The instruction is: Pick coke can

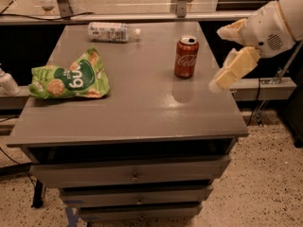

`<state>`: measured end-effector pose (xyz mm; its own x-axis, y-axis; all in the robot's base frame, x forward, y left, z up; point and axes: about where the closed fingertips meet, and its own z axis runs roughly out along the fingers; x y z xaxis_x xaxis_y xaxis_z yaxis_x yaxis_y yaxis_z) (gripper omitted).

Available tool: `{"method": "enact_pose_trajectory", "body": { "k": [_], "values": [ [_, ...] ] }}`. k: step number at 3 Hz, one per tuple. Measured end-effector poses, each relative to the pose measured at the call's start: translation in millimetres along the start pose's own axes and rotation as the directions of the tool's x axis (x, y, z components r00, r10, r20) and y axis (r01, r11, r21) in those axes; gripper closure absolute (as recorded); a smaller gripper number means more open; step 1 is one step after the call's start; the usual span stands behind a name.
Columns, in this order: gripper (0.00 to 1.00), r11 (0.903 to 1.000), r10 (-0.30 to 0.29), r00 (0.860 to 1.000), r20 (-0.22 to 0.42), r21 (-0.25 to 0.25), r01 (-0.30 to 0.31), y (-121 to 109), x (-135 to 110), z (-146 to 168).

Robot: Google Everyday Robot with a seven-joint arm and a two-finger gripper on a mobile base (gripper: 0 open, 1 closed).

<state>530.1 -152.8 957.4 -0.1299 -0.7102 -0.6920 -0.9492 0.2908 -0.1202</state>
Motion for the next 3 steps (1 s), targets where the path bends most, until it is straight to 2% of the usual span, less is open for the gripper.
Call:
{"method": "enact_pose_trajectory", "body": {
  "k": [1,2,3],
  "values": [
    [0.0,0.9997,0.003,0.999,0.032,0.024,-0.003,-7,-8,3],
    [0.0,0.9998,0.003,1.0,0.03,0.021,-0.004,-7,-8,3],
    [0.0,0.9963,0.08,0.988,0.134,0.02,-0.083,-25,-4,21]
  ]
}}
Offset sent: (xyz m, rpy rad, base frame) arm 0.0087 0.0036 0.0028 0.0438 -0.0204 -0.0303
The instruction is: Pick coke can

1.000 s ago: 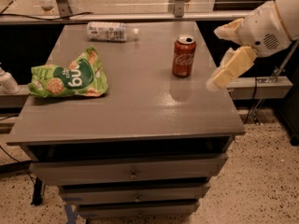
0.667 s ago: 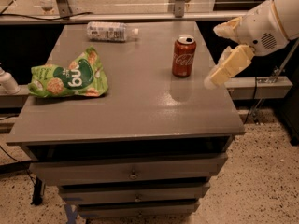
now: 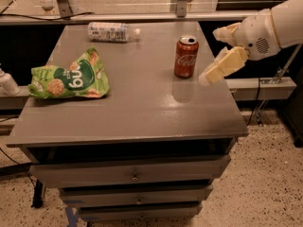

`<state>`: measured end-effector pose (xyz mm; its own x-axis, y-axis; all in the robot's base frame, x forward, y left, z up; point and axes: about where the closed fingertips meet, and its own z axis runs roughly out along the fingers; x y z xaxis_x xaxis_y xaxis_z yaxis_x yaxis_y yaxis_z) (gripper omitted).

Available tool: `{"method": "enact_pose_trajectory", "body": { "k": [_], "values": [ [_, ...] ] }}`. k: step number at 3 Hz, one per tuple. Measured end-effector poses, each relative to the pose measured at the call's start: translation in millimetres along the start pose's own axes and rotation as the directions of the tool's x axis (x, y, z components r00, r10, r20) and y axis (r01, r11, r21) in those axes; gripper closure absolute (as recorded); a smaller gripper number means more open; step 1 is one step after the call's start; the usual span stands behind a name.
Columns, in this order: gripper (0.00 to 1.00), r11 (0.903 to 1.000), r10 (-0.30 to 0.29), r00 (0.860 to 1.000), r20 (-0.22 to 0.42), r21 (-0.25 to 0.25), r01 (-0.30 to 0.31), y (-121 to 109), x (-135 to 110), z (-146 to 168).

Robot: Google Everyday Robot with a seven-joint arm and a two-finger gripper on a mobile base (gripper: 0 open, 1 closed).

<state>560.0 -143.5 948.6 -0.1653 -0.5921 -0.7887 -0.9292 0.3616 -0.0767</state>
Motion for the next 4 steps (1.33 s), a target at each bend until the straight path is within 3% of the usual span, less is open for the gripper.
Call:
{"method": "enact_pose_trajectory", "body": {
  "k": [1,2,3,4],
  "values": [
    [0.0,0.9979,0.063,0.989,0.133,0.005,-0.064,-34,1,32],
    [0.0,0.9957,0.084,0.974,0.211,0.019,-0.09,-65,11,53],
    [0.0,0.9905,0.131,0.949,0.286,0.002,-0.137,-83,16,71],
    [0.0,0.9858,0.165,0.923,0.348,-0.027,-0.166,-85,9,87]
  ]
}}
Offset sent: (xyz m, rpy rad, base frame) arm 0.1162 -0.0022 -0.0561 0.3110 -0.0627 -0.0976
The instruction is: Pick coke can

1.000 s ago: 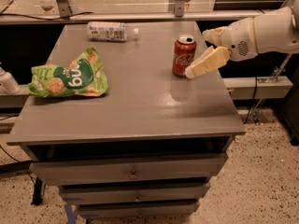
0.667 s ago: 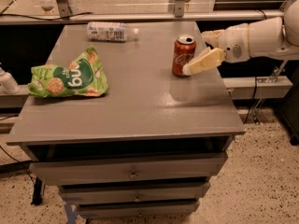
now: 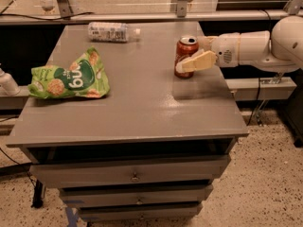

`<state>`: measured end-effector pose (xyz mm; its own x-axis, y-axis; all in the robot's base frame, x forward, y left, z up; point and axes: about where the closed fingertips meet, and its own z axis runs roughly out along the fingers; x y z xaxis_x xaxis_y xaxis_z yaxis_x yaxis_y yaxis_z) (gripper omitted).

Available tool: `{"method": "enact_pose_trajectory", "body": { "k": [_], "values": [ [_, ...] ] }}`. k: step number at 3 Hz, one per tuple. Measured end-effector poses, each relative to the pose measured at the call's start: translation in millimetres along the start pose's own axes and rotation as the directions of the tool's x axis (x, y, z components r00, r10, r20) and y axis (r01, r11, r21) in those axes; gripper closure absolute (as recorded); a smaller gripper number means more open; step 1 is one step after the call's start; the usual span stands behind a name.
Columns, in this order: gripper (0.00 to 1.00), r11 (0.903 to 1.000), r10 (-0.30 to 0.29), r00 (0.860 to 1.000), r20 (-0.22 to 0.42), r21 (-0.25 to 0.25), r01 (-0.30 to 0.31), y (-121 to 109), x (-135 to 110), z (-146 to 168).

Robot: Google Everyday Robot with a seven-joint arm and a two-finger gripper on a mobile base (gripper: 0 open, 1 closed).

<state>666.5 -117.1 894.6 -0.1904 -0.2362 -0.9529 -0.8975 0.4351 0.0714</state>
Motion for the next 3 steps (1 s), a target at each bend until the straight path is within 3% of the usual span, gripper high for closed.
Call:
{"method": "enact_pose_trajectory", "body": {
  "k": [1,3],
  "values": [
    [0.16,0.9998,0.017,0.999,0.036,-0.013,-0.017,1.3,2.0,11.0],
    [0.62,0.9998,0.02,0.998,0.059,-0.01,-0.019,0.3,4.2,14.8]
  ]
}}
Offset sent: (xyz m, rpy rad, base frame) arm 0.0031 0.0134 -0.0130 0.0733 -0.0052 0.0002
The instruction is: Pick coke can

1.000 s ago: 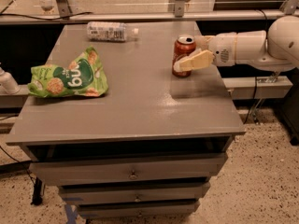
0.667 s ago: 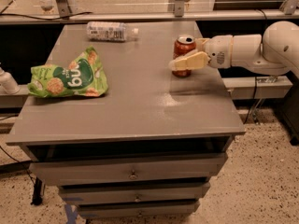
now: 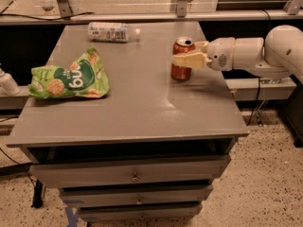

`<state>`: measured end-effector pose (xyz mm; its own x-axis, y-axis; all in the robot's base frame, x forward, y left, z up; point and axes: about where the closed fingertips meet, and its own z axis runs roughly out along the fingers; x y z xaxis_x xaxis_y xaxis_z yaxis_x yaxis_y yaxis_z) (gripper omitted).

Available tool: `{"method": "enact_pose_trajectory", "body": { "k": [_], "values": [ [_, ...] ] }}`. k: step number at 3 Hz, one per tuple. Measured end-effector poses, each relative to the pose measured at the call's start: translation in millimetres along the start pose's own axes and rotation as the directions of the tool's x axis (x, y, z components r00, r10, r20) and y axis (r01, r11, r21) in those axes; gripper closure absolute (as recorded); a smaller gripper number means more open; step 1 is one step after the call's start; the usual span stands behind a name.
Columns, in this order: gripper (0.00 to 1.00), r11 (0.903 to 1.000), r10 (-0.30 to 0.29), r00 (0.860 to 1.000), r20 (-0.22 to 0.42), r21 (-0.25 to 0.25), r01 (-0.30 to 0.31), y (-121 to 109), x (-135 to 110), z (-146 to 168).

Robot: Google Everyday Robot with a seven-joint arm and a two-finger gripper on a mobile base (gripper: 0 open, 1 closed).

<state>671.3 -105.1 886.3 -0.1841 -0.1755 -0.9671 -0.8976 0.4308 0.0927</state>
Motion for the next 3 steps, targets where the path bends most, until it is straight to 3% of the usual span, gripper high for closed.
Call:
{"method": "enact_pose_trajectory", "body": {
  "k": [1,2,3],
  "values": [
    [0.86,0.9998,-0.017,0.999,0.028,0.012,0.017,-5,-24,-6],
    [1.0,0.9995,-0.031,0.998,0.061,-0.003,0.031,-6,-63,-14],
    [1.0,0.999,-0.045,0.996,0.073,0.002,0.045,-8,-73,-18]
  ]
}}
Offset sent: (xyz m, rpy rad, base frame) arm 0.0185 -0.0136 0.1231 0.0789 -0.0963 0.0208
